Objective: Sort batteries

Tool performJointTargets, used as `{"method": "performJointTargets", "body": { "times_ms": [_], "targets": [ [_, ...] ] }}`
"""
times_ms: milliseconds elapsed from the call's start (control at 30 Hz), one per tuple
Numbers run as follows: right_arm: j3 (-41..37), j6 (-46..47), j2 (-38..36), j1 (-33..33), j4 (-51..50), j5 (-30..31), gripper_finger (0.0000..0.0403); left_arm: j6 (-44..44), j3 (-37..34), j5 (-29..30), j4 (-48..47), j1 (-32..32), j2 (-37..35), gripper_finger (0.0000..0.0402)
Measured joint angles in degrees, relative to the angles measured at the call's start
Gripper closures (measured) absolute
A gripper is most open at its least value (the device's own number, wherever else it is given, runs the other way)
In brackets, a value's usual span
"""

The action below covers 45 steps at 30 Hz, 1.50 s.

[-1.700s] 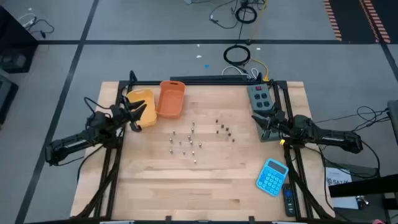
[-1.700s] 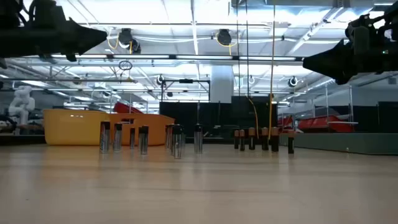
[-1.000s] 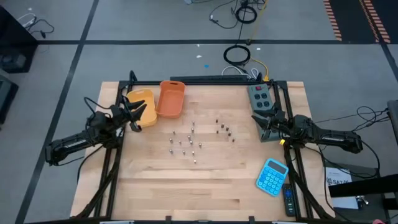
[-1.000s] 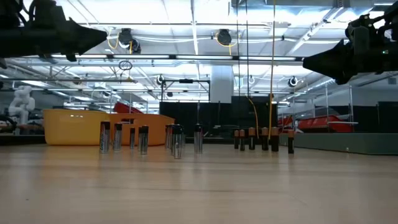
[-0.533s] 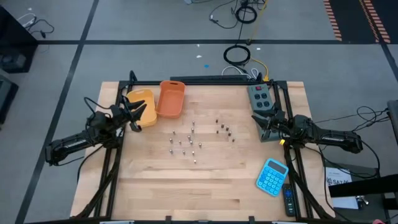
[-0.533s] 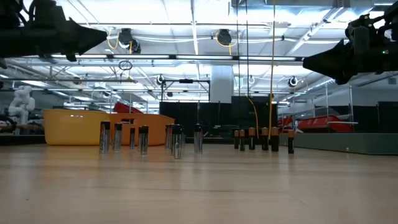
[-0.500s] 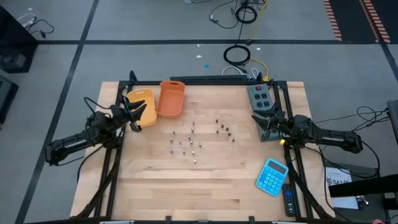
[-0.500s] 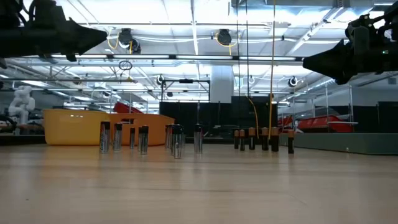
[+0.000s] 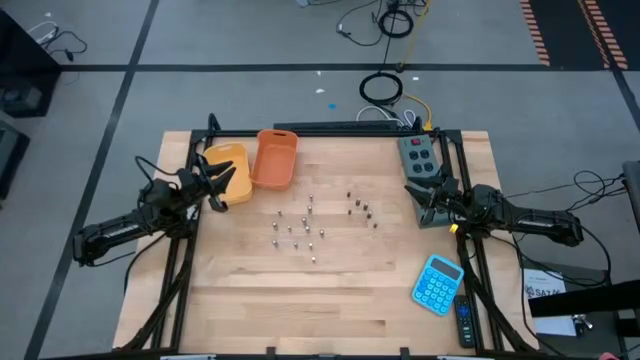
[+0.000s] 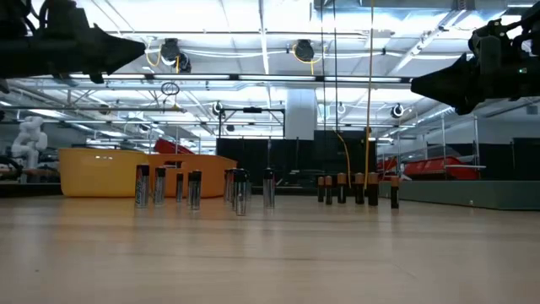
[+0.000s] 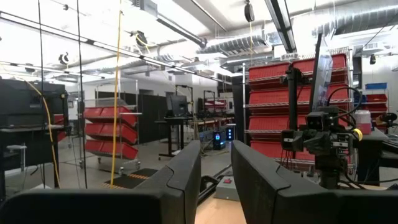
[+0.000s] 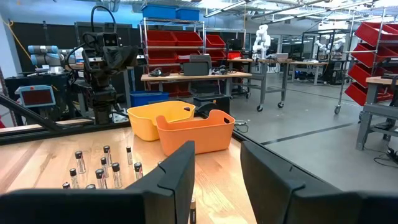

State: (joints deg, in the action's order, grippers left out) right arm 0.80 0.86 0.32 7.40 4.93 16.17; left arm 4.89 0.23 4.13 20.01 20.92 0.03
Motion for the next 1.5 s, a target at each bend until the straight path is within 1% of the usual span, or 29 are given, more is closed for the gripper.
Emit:
{"method": "performJointTargets", "body": {
  "times_ms": [300,433,567,733,867,967,1167,1300,1367,1500],
  "targets": [
    [0.02,-0.07,0.02,-0.02,0.03,0.03,0.0282,0.0,0.0,0.35,0.04,0.0,0.0,0.0301],
    [0.07,-2.64,0.04,0.15,1.23,2.16,0.0282,0.0,0.0,0.43,0.04,-0.01,0.0,0.0301],
    [0.07,-3.45,0.06,0.15,0.92,1.83,0.0282,0.04,0.02,0.43,0.67,0.0,-0.02,0.0301],
    [0.07,-3.16,0.07,0.15,0.9,1.73,0.0282,1.59,0.02,1.96,0.6,0.0,-0.02,0.0301],
    [0.07,-1.74,0.07,0.15,0.87,1.72,0.0282,1.55,0.02,0.53,0.55,0.0,-0.02,0.0301],
    [0.07,-1.55,0.07,0.15,0.88,1.7,0.0282,1.55,0.02,0.58,-0.06,0.0,-0.02,0.0301],
    [0.07,-1.53,0.07,0.15,1.52,1.48,0.0282,3.57,0.02,3.85,0.48,0.0,0.0,0.0301],
    [0.07,-1.44,0.07,0.15,1.6,1.65,0.0282,1.87,0.02,9.13,-0.98,0.0,0.27,0.0301],
    [0.07,-0.07,0.07,0.15,1.62,1.67,0.0282,0.63,0.02,10.98,-2.44,0.0,0.27,0.0301],
    [0.04,4.43,0.09,0.15,2.92,1.49,0.0282,0.06,0.02,11.42,-3.95,0.0,0.28,0.0301]
  ]
}}
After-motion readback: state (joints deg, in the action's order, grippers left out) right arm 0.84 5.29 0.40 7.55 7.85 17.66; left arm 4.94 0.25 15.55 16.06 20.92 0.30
